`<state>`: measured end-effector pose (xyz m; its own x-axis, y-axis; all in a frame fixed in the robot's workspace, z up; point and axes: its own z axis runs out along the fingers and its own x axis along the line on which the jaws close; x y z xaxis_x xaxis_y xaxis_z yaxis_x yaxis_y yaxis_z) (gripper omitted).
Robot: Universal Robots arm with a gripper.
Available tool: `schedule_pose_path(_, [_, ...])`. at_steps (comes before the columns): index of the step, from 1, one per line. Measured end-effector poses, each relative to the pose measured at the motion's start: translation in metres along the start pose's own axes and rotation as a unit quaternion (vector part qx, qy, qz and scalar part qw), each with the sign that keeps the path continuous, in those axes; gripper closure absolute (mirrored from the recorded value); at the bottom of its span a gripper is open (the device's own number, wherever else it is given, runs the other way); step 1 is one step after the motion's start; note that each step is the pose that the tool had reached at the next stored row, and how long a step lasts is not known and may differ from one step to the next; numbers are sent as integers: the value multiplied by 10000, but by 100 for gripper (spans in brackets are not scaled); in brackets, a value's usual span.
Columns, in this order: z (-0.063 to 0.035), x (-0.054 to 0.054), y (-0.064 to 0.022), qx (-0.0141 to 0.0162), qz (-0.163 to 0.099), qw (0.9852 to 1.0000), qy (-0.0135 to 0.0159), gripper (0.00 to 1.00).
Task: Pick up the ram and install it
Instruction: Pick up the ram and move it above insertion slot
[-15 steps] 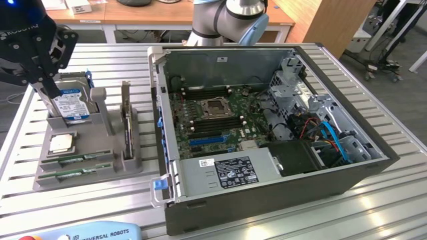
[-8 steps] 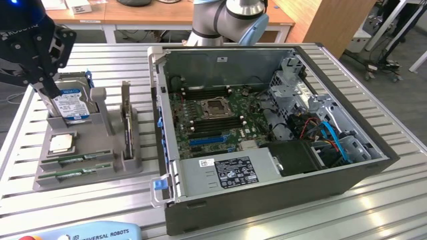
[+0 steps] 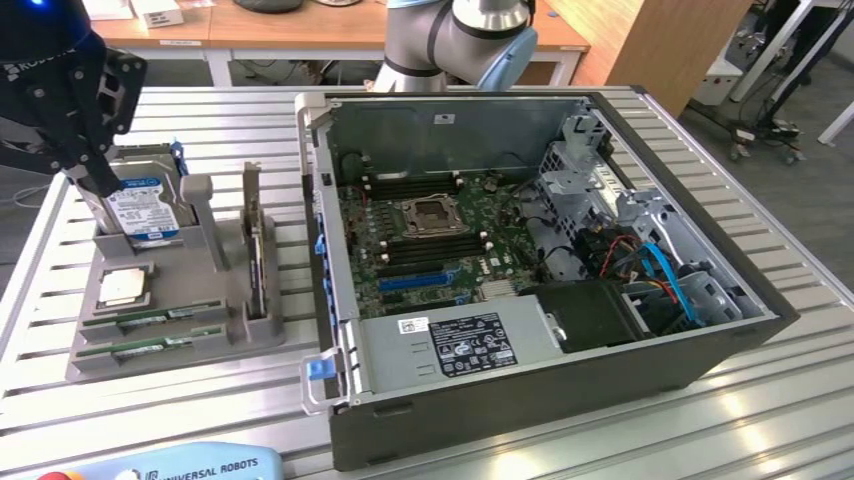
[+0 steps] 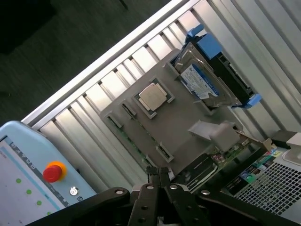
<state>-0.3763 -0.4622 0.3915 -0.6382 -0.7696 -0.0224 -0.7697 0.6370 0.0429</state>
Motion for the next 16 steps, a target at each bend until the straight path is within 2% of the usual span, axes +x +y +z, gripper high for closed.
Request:
schedule_pose_path(7, [0, 1, 1, -9, -381, 9993, 16, 90])
schedule_pose_path(16, [-1, 3, 4, -17, -783, 9969, 35, 90])
